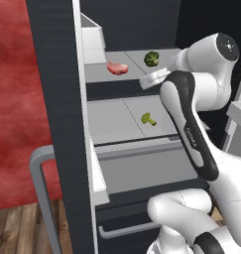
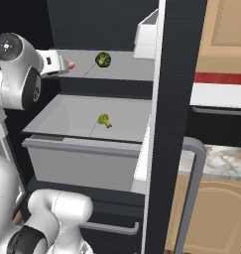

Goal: Place one broccoli and one steak in each tupperware on the nearby counter, to pack two identical lunches.

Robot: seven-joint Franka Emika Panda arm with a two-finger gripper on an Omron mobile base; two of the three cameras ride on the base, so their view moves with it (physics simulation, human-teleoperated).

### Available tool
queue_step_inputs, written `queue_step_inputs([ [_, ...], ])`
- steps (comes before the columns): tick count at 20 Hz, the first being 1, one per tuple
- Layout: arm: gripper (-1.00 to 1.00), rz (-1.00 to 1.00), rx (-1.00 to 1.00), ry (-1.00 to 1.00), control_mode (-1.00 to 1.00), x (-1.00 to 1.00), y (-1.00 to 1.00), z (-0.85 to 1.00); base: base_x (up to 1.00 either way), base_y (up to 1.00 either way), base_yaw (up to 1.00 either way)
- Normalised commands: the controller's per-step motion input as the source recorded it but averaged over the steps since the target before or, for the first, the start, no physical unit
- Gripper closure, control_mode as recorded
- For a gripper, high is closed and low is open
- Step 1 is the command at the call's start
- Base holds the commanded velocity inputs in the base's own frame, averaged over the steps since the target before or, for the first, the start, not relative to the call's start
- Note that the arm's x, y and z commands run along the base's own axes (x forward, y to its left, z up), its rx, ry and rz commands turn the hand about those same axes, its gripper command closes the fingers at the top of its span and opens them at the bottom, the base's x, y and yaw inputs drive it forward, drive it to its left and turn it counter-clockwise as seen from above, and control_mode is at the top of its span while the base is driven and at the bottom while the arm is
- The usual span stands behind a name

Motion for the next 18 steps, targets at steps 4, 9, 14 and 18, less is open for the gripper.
queue_step_inputs([
  [4, -1.00, -0.05, 0.00, 0.00, -1.00, 0.33, 0.00, 0.00, 0.00, 0.00, 0.00],
  [9, -1.00, -0.10, 0.00, 0.00, -1.00, 0.24, 0.08, 0.00, 0.00, 0.00, 0.00],
  [14, -1.00, -0.14, 0.03, 0.00, -1.00, 0.21, 0.17, 0.00, 0.00, 0.00, 0.00],
  [18, -1.00, -0.18, 0.11, 0.01, -1.00, 0.13, 0.07, 0.00, 0.00, 0.00, 0.00],
])
